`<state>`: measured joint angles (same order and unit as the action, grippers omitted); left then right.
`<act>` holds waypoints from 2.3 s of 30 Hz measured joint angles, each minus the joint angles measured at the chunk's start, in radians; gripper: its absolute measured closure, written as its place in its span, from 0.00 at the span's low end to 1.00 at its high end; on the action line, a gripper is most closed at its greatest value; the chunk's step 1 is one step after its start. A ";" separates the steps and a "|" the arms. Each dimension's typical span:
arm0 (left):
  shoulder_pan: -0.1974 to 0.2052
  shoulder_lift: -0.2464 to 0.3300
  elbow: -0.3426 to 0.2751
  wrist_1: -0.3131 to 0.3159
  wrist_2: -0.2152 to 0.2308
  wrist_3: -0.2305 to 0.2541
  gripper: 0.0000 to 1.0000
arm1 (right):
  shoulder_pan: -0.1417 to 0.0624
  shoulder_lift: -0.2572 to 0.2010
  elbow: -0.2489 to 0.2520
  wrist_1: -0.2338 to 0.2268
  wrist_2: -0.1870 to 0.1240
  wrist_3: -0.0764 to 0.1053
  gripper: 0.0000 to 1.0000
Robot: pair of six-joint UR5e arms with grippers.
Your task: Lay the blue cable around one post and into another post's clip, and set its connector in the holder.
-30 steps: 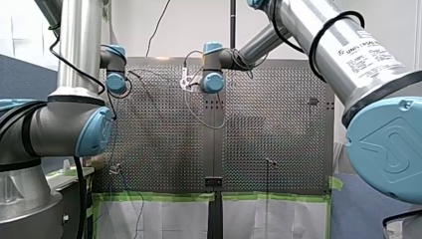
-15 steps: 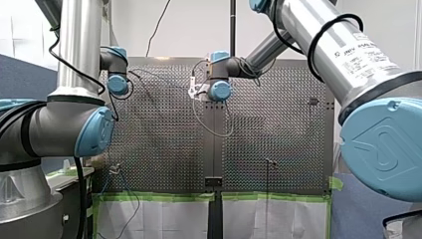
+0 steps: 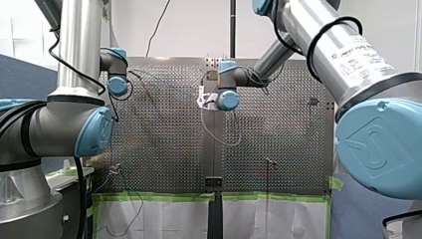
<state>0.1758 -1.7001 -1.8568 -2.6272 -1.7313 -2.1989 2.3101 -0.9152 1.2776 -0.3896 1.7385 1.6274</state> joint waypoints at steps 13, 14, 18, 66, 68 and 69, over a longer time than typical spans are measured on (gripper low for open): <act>-0.004 -0.002 -0.023 0.030 -0.006 0.001 0.00 | -0.057 0.000 0.112 -0.110 0.020 0.014 1.00; -0.006 -0.004 -0.024 0.032 -0.005 0.001 0.00 | -0.066 0.000 0.123 -0.121 0.026 0.012 1.00; -0.011 -0.031 -0.025 0.036 0.010 -0.003 0.00 | -0.090 0.000 0.160 -0.158 0.052 0.009 1.00; -0.051 -0.112 -0.025 0.041 0.045 -0.017 0.00 | -0.429 0.004 0.572 -0.542 0.140 0.017 1.00; -0.051 -0.111 -0.025 0.041 0.045 -0.017 0.00 | -0.439 0.005 0.590 -0.547 0.143 0.019 1.00; -0.052 -0.111 -0.025 0.041 0.046 -0.017 0.00 | -0.444 0.006 0.598 -0.548 0.144 0.019 1.00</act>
<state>0.1239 -1.8115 -1.8816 -2.5863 -1.6855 -2.2157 1.8664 -0.9096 1.8759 -0.9374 1.8822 1.6463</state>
